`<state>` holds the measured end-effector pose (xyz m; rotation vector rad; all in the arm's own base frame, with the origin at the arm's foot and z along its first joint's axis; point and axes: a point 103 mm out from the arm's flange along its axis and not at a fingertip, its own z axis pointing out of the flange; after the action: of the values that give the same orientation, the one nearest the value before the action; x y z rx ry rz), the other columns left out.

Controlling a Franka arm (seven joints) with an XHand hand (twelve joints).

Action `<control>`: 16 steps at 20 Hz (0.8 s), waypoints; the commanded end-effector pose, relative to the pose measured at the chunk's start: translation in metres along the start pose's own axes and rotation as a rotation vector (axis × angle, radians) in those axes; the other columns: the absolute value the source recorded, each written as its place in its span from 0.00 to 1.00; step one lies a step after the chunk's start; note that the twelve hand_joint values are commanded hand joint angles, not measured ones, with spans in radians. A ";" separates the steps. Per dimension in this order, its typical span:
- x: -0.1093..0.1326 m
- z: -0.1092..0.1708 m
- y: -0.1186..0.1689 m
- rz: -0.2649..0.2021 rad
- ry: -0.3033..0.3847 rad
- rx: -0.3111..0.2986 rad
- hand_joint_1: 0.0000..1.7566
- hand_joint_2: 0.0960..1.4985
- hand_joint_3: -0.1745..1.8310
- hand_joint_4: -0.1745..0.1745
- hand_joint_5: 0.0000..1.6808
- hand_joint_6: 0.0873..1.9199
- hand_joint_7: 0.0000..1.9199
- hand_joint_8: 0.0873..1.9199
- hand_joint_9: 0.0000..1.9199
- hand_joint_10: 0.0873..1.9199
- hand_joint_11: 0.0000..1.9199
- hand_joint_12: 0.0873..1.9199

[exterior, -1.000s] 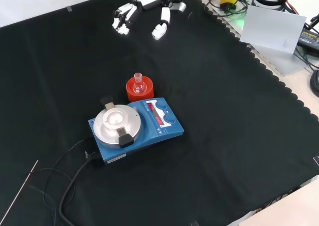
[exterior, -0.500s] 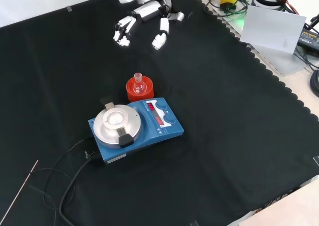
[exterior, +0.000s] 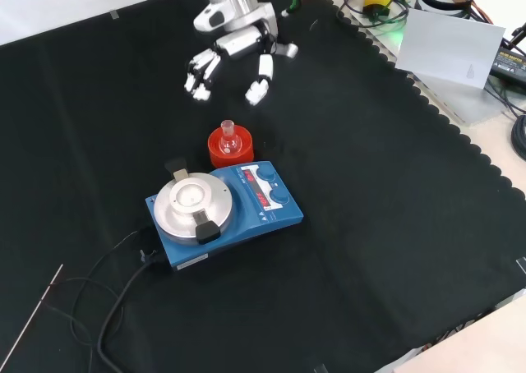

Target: Pick up the round-bottom flask.

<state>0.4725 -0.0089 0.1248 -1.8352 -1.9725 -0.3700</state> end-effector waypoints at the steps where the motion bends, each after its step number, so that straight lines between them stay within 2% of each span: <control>1: -0.002 0.020 0.008 -0.037 0.062 0.013 0.50 0.37 0.38 0.55 0.31 0.00 0.05 0.22 0.10 0.33 0.00 0.53; 13: -0.008 0.030 0.012 -0.054 0.092 0.014 0.52 0.36 0.39 0.57 0.34 0.00 0.06 0.22 0.11 0.32 0.00 0.54; 15: -0.009 0.031 0.013 -0.051 0.088 0.016 0.52 0.36 0.39 0.57 0.35 0.00 0.06 0.22 0.11 0.32 0.00 0.54; 16: -0.008 0.033 0.014 -0.036 0.051 0.018 0.52 0.36 0.39 0.57 0.35 0.00 0.06 0.22 0.11 0.32 0.00 0.54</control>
<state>0.4813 -0.0013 0.0939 -1.7293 -1.9593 -0.4426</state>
